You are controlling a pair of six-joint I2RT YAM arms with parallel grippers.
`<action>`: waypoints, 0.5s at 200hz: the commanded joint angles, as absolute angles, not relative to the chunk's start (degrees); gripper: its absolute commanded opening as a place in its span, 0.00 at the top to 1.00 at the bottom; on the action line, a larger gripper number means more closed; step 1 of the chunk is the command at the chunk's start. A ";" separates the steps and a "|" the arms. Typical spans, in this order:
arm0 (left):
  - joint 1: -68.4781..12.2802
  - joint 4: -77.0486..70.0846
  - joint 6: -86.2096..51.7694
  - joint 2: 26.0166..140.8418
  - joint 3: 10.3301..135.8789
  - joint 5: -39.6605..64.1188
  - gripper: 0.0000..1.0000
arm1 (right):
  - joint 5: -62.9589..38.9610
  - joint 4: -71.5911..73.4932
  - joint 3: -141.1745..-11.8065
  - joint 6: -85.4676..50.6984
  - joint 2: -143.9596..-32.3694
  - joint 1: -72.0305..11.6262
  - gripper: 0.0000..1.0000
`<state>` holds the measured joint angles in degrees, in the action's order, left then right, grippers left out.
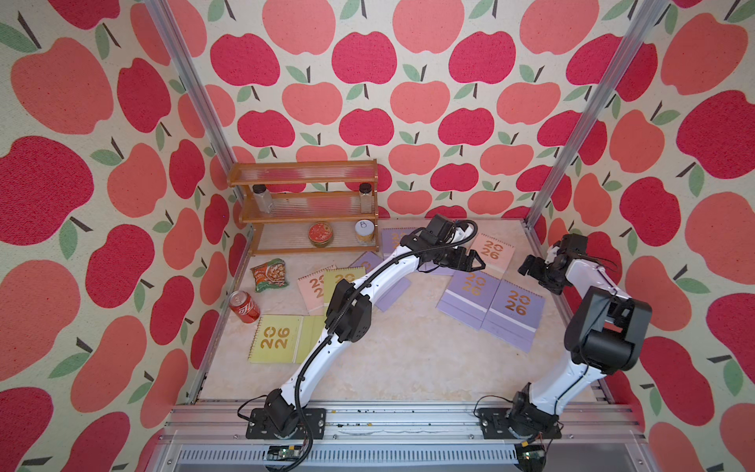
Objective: Stack the calendars
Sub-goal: Adjust the calendar at the center of the board.
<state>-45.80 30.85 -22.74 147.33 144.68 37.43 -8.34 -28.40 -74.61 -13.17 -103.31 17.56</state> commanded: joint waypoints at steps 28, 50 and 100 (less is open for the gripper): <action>-46.87 32.09 -22.06 147.88 141.68 37.70 0.07 | -12.74 -25.30 -79.01 -7.18 -109.70 15.06 0.04; -47.02 32.04 -22.44 147.94 141.12 38.30 0.07 | -14.77 -24.16 -79.94 -6.76 -111.95 14.78 0.04; -48.17 30.15 -23.88 147.81 139.15 39.46 0.07 | -16.65 -24.36 -79.19 -5.65 -115.04 14.37 0.04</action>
<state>-47.42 31.11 -23.03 147.33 140.55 38.02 -14.31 -24.49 -79.18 -7.57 -113.91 14.72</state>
